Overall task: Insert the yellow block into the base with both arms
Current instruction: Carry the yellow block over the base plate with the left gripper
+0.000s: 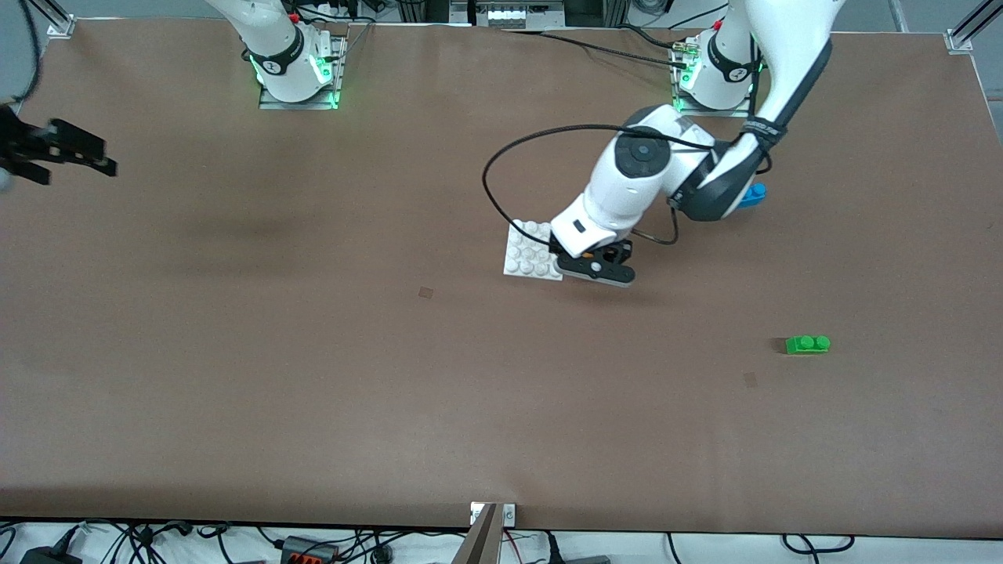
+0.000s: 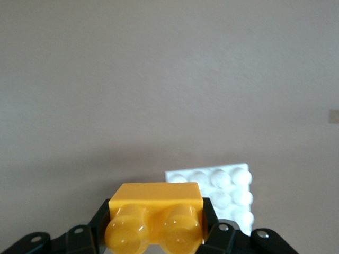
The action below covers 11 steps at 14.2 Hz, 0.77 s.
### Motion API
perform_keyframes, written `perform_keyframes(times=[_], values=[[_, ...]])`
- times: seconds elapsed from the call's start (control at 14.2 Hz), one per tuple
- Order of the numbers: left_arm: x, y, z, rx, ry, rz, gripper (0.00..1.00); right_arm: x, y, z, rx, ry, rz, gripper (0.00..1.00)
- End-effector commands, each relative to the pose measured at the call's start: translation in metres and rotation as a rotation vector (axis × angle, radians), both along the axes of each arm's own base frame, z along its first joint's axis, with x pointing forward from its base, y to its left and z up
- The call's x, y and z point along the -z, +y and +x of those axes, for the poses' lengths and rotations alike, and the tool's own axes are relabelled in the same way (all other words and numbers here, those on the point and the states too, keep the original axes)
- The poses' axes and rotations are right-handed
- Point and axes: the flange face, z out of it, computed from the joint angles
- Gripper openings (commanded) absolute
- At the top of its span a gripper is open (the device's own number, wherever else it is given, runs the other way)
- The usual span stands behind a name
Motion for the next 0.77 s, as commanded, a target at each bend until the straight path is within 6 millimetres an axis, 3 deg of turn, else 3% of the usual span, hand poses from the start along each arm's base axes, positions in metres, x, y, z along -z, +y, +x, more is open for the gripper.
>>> perform_keyframes(times=[0.0,0.07,0.21,0.7], values=[[0.009,-0.02,-0.01,-0.023,-0.044,0.044,0.54,0.002,0.002,-0.017,-0.021,0.026,-0.019,1.0],[0.014,-0.017,-0.01,-0.046,-0.045,0.054,0.54,0.003,0.005,-0.019,-0.024,0.045,-0.026,1.0],[0.024,-0.04,-0.033,-0.017,-0.037,0.07,0.54,0.004,0.008,-0.018,-0.001,0.044,-0.049,1.0],[0.063,-0.063,-0.055,-0.064,-0.086,0.078,0.54,0.005,0.006,-0.016,0.054,0.052,-0.056,1.0]])
